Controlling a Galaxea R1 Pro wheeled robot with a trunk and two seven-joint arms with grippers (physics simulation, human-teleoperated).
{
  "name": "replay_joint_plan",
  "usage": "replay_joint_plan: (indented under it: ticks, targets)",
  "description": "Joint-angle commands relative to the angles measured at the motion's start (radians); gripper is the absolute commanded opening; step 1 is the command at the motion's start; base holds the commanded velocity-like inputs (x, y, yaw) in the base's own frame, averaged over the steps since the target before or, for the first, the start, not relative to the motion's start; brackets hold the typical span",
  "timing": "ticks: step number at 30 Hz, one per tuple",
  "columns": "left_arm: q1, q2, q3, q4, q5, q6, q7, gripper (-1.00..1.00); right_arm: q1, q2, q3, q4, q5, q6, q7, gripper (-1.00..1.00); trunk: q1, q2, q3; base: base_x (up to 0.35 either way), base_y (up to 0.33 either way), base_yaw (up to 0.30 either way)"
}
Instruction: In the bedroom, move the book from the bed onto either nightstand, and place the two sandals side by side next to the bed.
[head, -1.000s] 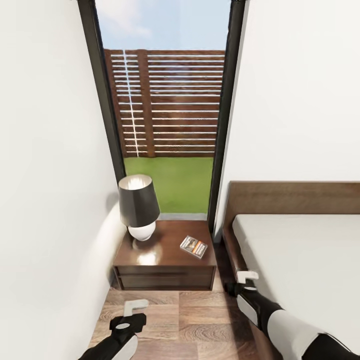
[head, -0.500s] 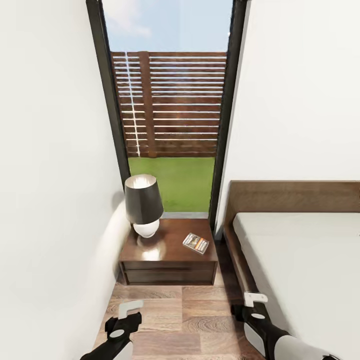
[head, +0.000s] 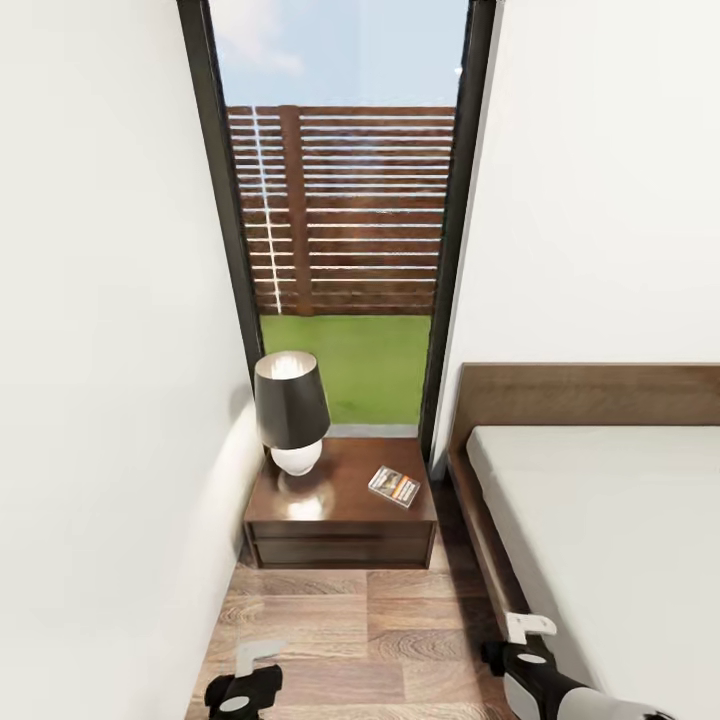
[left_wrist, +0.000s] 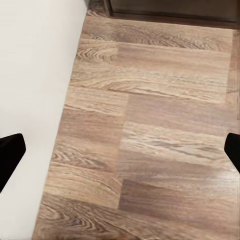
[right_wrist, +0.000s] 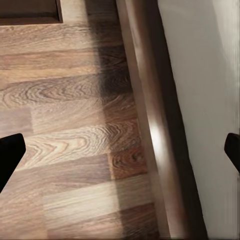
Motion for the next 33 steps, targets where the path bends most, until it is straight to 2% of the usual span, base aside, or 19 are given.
replay_joint_plan:
  ticks: [1,11,15,17,18,23,29,33]
  targets:
    - [-0.001,-0.006,-0.008,0.017,0.010,-0.013,-0.012,1.00,0.000,0.000,0.008,0.004,-0.010,-0.006,-0.002,1.00,-0.004,0.007,0.002,-0.002,0.001,0.000]
    - [-0.001,-0.016,-0.004,0.046,0.011,-0.026,-0.042,1.00,0.000,0.001,0.008,0.010,-0.010,-0.018,-0.001,1.00,-0.042,0.077,0.033,0.000,0.000,0.000]
    - [0.001,-0.016,-0.005,0.096,0.012,-0.046,-0.044,1.00,0.003,0.000,0.008,0.012,-0.010,-0.032,-0.001,1.00,-0.058,0.105,0.046,0.000,0.000,0.000]
    - [0.004,-0.015,-0.005,0.168,0.013,-0.108,-0.048,1.00,0.033,0.000,0.008,0.016,-0.009,-0.066,-0.001,1.00,-0.065,0.119,0.052,0.000,0.000,0.000]
    - [0.013,-0.013,-0.005,0.216,0.013,-0.133,-0.050,1.00,0.077,0.001,0.008,0.016,-0.009,-0.096,-0.001,1.00,-0.069,0.126,0.055,0.000,0.000,0.000]
    - [0.058,-0.002,0.000,0.264,0.013,-0.150,-0.051,1.00,0.157,-0.001,0.008,0.018,-0.009,-0.172,-0.001,1.00,-0.088,0.161,0.071,0.000,0.000,0.000]
    - [0.107,0.009,0.003,0.273,0.013,-0.153,-0.060,1.00,0.178,-0.006,0.008,0.031,-0.009,-0.196,-0.001,1.00,-0.111,0.203,0.090,0.000,0.000,0.000]
    - [0.142,0.016,0.003,0.275,0.014,-0.153,-0.088,1.00,0.199,-0.004,0.008,0.040,-0.007,-0.201,0.000,1.00,-0.127,0.231,0.102,0.000,0.000,0.000]
